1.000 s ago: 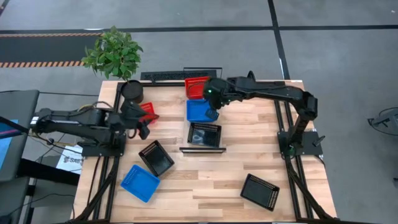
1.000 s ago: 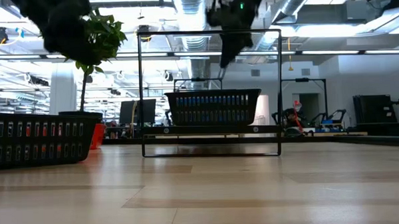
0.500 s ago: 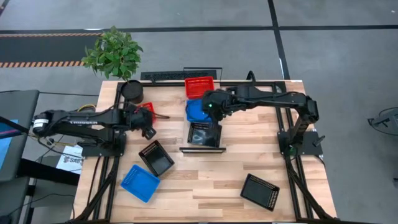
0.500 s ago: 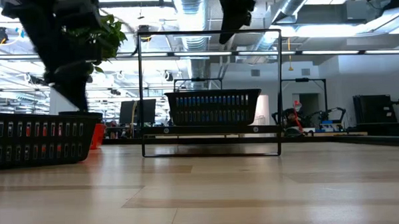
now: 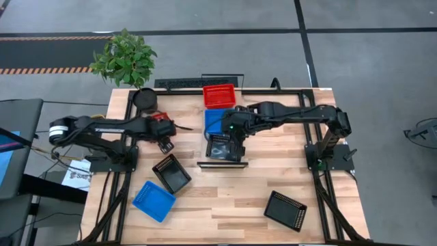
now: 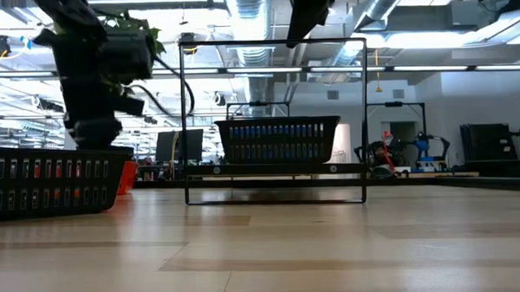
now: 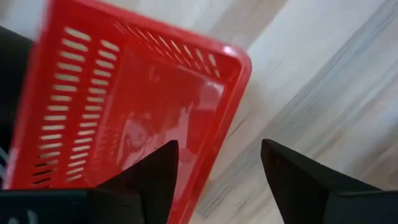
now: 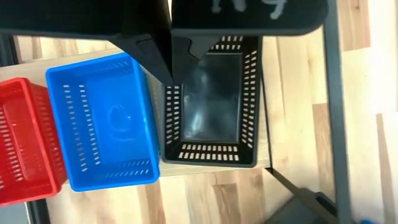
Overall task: Stack baskets on shelf by color
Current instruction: Stack the red bin on the red bin on the shelf
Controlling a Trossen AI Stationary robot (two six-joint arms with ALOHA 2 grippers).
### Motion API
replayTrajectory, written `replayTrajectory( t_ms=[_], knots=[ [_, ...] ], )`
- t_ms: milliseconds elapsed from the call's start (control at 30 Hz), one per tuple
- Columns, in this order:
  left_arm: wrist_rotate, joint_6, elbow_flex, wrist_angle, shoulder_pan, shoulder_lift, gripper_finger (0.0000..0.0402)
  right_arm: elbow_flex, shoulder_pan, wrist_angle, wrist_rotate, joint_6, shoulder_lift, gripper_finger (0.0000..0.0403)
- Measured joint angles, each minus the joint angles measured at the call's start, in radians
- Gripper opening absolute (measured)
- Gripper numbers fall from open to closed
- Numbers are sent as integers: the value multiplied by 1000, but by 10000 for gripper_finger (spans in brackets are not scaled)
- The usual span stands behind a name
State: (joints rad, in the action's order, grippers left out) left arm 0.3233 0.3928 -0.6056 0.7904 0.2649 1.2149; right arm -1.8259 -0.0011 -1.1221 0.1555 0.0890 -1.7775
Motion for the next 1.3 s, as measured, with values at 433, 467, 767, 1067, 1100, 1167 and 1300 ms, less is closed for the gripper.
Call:
replayTrajectory(
  t_ms=[433, 467, 767, 1067, 1100, 1167, 1300],
  knots=[
    [-7, 29, 0, -50, -37, 115, 10, 0, 41, -2, 1, 18, 0, 6],
    [-8, 29, 0, -46, -40, 112, 9, 0, 42, -2, 1, 18, 0, 6],
    [-35, 56, -40, -15, -108, 42, 0, 0, 26, 0, 2, -16, 0, 6],
    [-43, 3, -169, 14, -194, -68, 0, 0, 33, 33, 2, -85, -1, 21],
    [-47, -10, -183, 11, -206, -82, 0, 0, 39, 48, 1, -96, -1, 29],
    [-48, -31, -210, 15, -233, -112, 0, 0, 51, 80, 1, -124, -1, 45],
    [-48, -56, -265, 1, -282, -167, 0, 0, 77, 146, 0, -223, -1, 77]
  ],
)
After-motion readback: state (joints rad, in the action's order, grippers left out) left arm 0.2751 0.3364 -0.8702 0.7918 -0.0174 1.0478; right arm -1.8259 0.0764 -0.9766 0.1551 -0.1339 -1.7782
